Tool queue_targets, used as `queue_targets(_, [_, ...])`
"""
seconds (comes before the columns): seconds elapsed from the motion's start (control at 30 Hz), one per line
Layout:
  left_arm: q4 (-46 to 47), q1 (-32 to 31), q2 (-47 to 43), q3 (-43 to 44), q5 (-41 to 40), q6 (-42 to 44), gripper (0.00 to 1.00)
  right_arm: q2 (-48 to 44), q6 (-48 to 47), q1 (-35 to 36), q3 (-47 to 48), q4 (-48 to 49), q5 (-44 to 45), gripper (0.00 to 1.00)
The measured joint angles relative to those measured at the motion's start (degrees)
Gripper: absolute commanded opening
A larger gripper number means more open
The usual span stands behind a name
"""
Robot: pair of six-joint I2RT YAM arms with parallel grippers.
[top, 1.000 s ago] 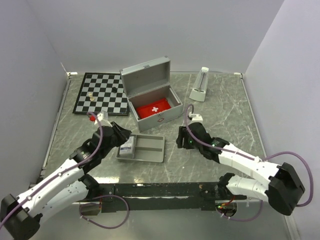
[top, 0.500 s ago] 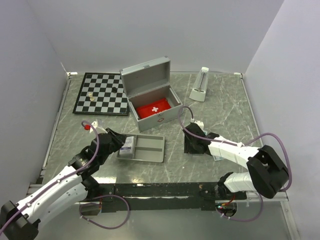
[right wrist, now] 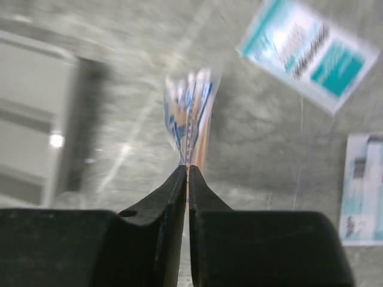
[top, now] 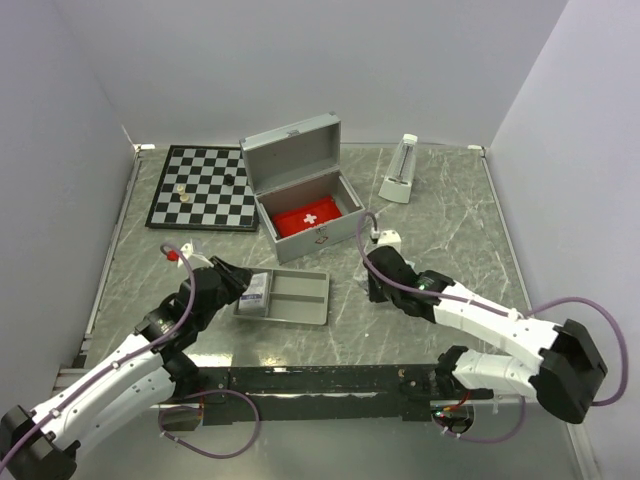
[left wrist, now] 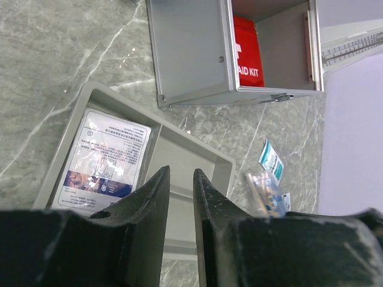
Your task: Organize the medicine kit
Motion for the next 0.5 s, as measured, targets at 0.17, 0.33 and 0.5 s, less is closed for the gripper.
queue_targets(0.17, [-0.04, 0.0, 0.07, -0.02, 0.0, -0.09, 0.26, -2.86, -7.56, 6.23, 5.05, 1.44, 1.29, 0.01])
queue_targets(0.33, [-0.5, 0.0, -0.09, -0.02, -0.02, -0.09, 0.27, -2.64, -14.4, 8.11, 6.32, 4.85, -4.0, 0.0])
queue_targets(0.5, [-1.14, 0.0, -1.36, -0.09, -0.07, -0.07, 0.27, -0.68, -19.61, 8.5, 7.32, 9.6, -14.16, 0.0])
